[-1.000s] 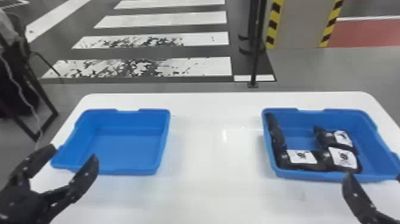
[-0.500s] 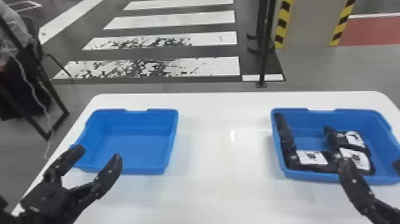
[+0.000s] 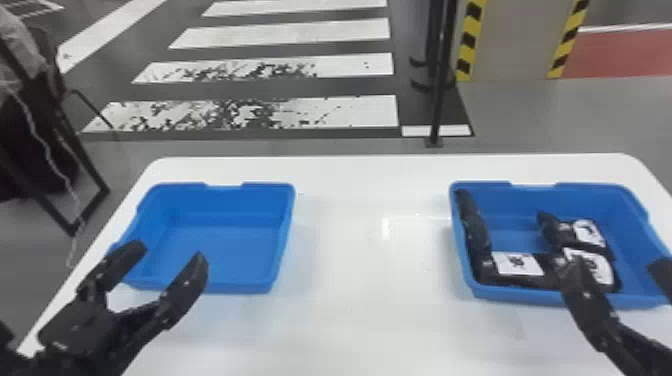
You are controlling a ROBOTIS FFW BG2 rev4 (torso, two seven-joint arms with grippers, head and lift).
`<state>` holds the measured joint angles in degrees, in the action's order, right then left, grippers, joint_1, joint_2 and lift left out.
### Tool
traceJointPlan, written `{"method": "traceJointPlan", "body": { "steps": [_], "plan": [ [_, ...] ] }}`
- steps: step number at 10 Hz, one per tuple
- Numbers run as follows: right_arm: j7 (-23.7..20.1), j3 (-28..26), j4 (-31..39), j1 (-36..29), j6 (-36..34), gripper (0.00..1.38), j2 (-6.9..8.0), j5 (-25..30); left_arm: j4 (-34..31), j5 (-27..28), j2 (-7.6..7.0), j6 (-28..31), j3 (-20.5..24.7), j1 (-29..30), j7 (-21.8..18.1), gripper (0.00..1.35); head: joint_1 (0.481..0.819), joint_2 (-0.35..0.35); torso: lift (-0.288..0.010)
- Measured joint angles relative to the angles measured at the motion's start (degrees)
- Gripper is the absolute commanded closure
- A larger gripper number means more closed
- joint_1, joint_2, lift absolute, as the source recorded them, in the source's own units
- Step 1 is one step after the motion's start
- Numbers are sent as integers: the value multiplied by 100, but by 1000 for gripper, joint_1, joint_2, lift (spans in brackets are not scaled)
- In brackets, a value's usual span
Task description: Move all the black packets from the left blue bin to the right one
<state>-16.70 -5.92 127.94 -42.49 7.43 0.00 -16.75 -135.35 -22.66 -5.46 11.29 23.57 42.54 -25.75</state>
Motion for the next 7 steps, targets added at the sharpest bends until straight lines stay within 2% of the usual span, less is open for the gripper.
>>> {"method": "traceJointPlan", "body": {
  "steps": [7],
  "plan": [
    [-1, 89, -103, 73, 17, 116, 0, -68, 0, 8, -8, 200, -100, -67, 0, 163, 695, 117, -185]
  ]
}}
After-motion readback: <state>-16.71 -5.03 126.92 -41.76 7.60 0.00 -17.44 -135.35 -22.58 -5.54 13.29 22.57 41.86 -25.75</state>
